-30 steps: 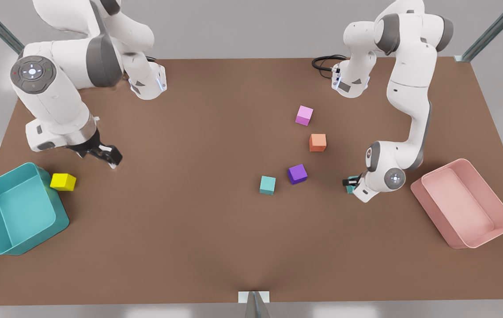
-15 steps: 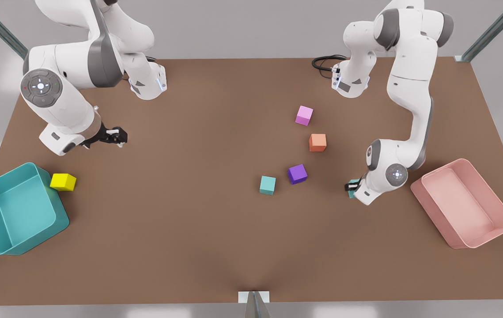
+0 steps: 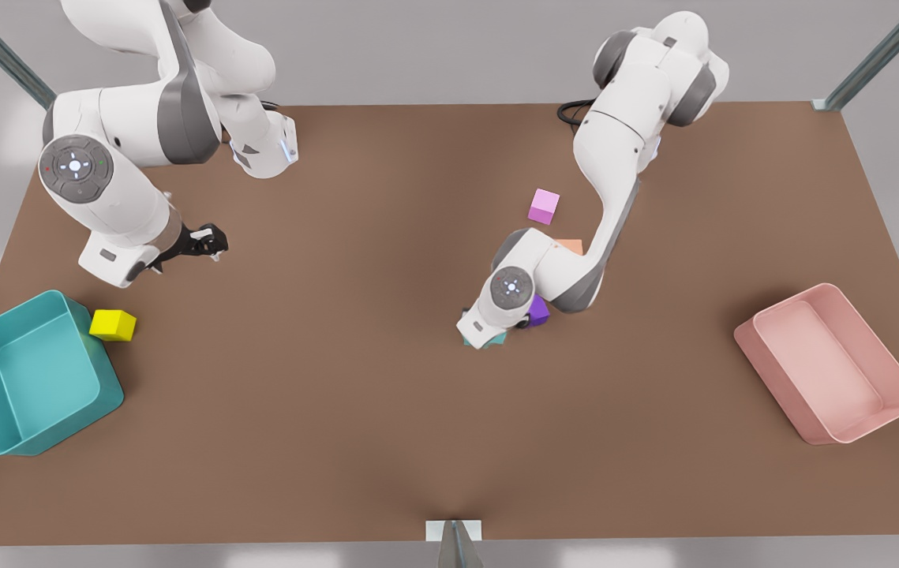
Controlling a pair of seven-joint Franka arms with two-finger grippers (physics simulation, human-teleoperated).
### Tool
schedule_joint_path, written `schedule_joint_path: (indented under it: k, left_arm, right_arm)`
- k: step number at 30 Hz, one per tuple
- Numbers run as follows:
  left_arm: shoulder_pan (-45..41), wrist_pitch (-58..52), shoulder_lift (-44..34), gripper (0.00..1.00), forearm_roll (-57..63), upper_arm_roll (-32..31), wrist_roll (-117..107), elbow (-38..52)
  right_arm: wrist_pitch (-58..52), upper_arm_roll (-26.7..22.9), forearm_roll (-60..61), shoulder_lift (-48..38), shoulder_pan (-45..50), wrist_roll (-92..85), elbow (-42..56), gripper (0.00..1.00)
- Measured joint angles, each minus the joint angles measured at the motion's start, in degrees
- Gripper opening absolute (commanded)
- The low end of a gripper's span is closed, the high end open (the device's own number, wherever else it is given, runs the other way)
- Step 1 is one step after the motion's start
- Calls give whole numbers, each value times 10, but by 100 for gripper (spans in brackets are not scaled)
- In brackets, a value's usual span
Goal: Stack the two blue cubes on top of each other
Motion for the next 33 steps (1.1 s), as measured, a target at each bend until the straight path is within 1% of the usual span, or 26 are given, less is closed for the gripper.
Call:
schedule_joint_path:
  k: [11,24,25,26,33]
  left_arm:
    - [-14,-39,25,60,-21,-5,-107,2]
    - [-10,-28,50,61,-22,-5,-171,38]
    - [-10,-27,50,64,-22,-5,-174,38]
    - [-10,-26,50,100,-23,-5,-177,38]
    - [-8,-21,52,100,-25,-4,-192,38]
  right_arm:
    - [-1,-1,1,3,0,-36,-2,100]
    - [-1,-2,2,6,0,-58,-2,100]
    - [-1,-2,2,7,0,-59,-2,100]
    - [-1,-2,2,8,0,-60,-2,100]
    - [-2,-2,5,12,0,-66,-3,100]
